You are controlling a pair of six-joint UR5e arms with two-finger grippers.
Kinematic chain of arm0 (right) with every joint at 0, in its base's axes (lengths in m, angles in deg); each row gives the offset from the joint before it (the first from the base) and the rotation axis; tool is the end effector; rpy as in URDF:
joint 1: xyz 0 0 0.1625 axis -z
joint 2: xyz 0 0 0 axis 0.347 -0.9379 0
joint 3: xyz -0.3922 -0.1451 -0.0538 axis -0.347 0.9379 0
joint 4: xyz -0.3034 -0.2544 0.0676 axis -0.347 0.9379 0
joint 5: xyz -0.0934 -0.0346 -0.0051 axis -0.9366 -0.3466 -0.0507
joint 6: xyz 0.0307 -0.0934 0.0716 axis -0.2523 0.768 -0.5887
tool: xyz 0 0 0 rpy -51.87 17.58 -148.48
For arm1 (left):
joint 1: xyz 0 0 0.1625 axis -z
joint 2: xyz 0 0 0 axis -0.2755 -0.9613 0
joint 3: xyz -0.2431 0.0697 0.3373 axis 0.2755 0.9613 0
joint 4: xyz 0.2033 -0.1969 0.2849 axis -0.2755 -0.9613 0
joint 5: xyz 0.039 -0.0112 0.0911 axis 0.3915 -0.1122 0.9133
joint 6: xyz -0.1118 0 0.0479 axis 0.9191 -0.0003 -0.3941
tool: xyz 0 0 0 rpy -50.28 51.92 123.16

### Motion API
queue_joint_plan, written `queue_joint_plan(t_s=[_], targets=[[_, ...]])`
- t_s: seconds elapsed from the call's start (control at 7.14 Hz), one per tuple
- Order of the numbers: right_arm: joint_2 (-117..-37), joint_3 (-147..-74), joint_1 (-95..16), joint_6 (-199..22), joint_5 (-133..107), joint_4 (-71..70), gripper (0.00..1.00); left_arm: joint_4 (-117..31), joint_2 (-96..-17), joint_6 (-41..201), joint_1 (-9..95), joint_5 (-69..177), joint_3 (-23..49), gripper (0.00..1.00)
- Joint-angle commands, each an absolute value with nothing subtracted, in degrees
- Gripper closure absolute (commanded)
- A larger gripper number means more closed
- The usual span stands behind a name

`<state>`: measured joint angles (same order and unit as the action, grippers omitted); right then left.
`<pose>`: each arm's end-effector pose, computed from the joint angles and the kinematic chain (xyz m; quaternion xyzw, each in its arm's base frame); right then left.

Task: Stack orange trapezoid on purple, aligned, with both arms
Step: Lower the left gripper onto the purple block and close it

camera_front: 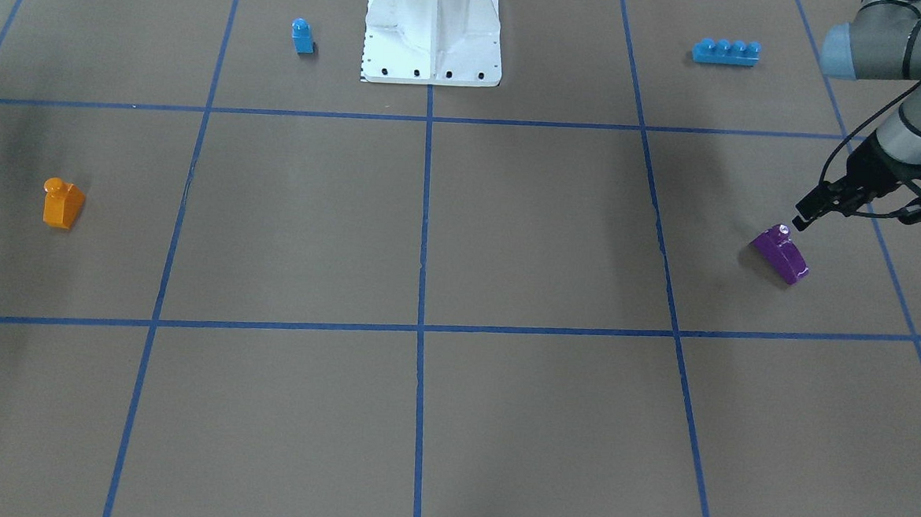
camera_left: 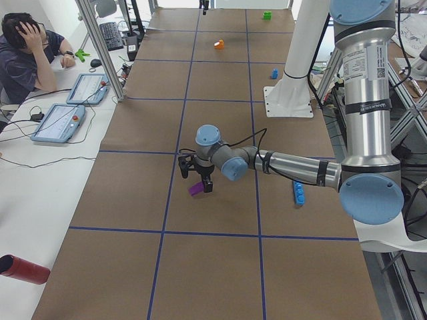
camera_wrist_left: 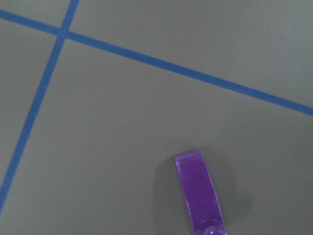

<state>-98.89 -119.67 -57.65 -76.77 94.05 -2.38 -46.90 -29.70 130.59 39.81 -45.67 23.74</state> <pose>-0.0489 -0.4921 0.5545 0.1595 -0.3624 -0.1326 0.9087 0.2036 -0.4253 0.5797 -0.0107 0.3824 -0.1702 0.9081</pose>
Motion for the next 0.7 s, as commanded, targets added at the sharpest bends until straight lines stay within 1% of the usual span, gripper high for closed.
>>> queue_joint_plan(t_s=[0.0,0.14,0.28,0.42,0.56], targets=[[-98.91,-119.55,-57.65,-76.76,94.05,-2.38,0.0,-47.17,-32.18,132.77,36.65,-43.13,20.89,0.01],[-99.0,-119.55,-57.65,-76.76,94.05,-2.38,0.0,-47.17,-33.07,132.77,36.3,-43.13,19.74,0.07],[-99.0,-119.55,-57.57,-76.76,94.05,-2.38,0.0,-47.25,-33.43,132.69,36.21,-42.6,18.95,0.18],[-99.0,-119.55,-57.65,-76.76,94.05,-2.38,0.0,-47.25,-34.39,132.42,35.43,-42.51,17.9,0.31],[-99.0,-119.55,-57.57,-76.76,94.05,-2.38,0.0,-47.25,-34.48,132.33,34.38,-42.51,17.63,0.35]])
